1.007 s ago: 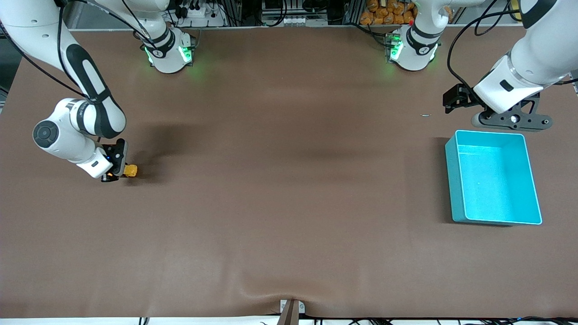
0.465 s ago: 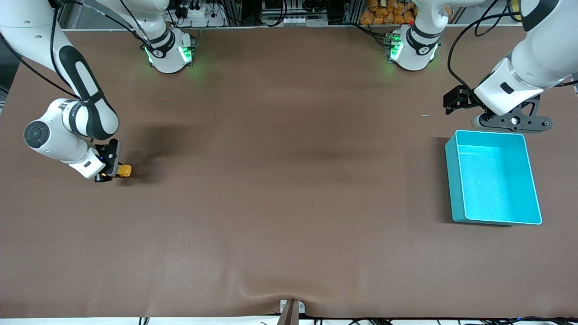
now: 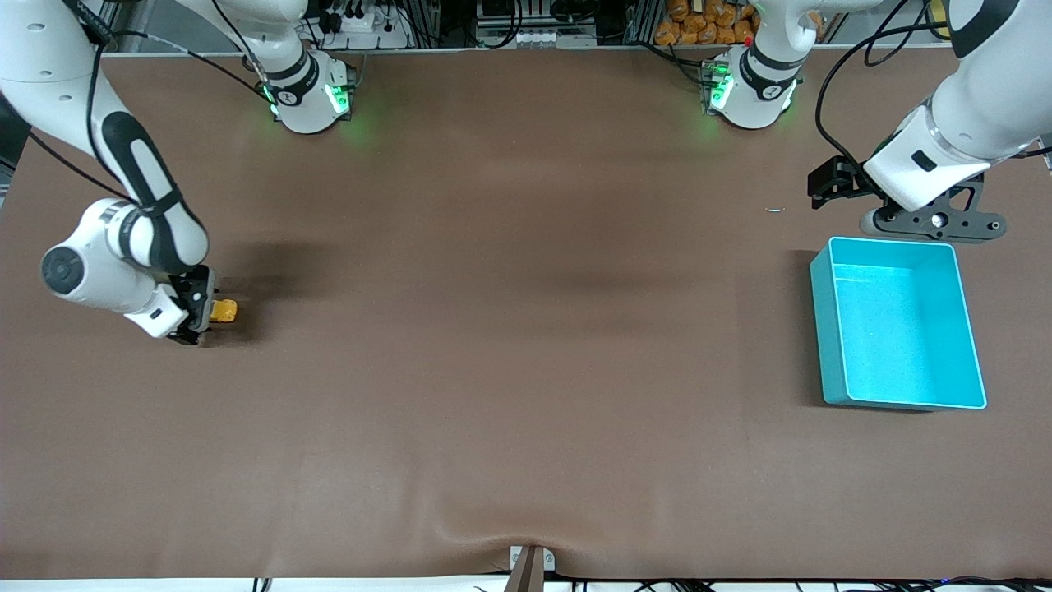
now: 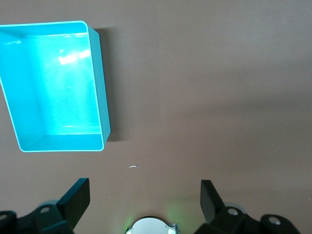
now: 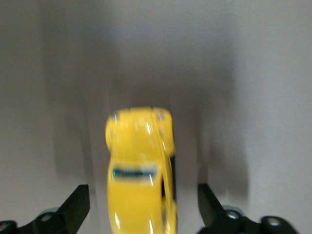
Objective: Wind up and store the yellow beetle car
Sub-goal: 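Open the right gripper to release the car toward the teal box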
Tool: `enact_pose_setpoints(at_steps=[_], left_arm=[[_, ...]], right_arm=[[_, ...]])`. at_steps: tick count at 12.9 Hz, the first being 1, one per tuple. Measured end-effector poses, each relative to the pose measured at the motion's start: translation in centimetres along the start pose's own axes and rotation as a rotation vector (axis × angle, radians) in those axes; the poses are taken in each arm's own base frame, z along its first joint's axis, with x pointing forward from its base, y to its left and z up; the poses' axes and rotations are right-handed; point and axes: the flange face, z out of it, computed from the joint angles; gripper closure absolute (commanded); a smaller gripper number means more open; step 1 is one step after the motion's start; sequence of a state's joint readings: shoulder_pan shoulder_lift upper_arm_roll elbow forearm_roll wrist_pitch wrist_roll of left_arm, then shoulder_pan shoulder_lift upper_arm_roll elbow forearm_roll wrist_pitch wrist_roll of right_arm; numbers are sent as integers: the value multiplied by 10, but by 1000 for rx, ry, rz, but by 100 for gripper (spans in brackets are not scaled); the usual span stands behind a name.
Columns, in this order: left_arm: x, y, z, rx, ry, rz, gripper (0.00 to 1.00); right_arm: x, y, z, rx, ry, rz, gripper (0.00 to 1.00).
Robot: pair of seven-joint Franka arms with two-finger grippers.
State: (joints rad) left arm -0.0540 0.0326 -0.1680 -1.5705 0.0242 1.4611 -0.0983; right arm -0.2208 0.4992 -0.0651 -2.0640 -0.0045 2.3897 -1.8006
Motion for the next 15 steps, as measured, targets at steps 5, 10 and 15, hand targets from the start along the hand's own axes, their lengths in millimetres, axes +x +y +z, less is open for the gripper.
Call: enact_pose_setpoints(at_steps=[5,10,15], left_arm=[[0,0,0,0,0,0,0],[3,-1,7,0,-14,-25,0],[10,-11,29,1,-52,-158,0]], right_arm=[[-4,14,-25,23,5,2,0],[-24,17,-44,51,67,76,0],[-32,23,-83,32,87,204,0]])
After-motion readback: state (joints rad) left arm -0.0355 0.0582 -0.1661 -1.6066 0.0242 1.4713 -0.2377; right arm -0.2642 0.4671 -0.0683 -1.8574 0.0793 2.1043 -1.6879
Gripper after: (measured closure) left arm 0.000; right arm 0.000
